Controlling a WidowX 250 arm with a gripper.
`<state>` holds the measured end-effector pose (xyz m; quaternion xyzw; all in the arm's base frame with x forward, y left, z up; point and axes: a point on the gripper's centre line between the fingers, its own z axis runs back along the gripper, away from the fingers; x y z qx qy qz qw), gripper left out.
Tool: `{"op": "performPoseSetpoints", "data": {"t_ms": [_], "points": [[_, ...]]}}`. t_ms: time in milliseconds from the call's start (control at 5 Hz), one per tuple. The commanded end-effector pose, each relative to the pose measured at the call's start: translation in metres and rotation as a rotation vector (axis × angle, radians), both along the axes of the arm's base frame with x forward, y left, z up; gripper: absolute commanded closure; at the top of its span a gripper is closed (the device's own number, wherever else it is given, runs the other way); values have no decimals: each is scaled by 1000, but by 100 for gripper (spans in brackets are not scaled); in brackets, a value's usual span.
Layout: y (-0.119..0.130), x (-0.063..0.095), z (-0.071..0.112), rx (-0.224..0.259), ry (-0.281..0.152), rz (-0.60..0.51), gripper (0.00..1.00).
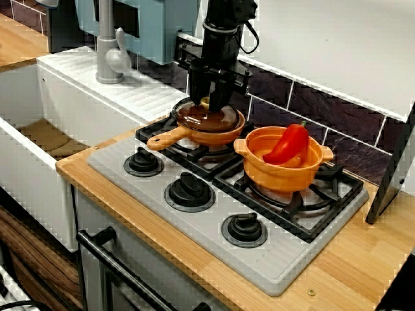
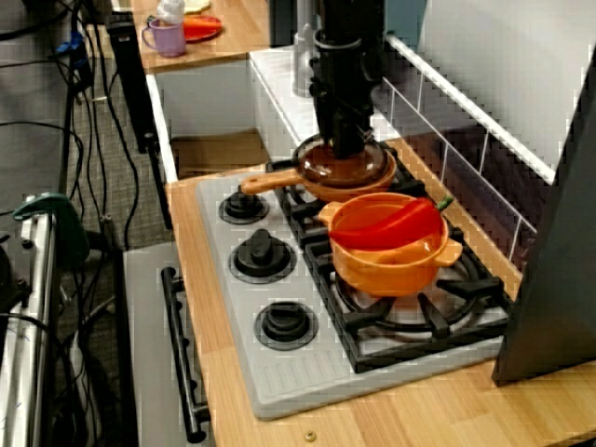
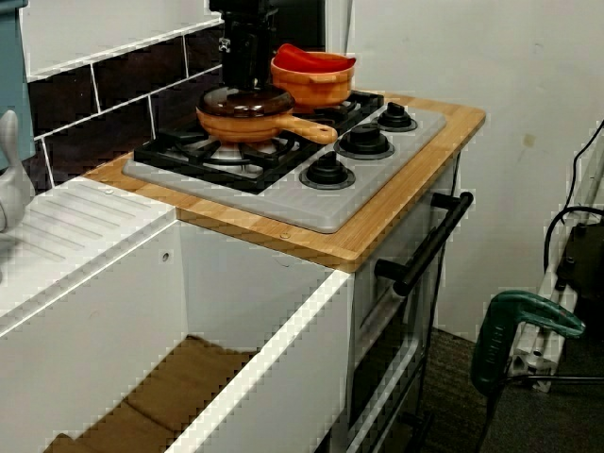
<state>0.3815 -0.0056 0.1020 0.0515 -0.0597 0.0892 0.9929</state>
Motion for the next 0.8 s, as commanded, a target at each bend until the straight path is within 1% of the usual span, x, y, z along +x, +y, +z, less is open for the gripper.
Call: {"op": "performPoseSetpoints", "data": {"t_ms": [0,600], "points": [[4,14,19,-7,-52,14,100],[-3,-1,23,-11,-67,-4,100]]}}
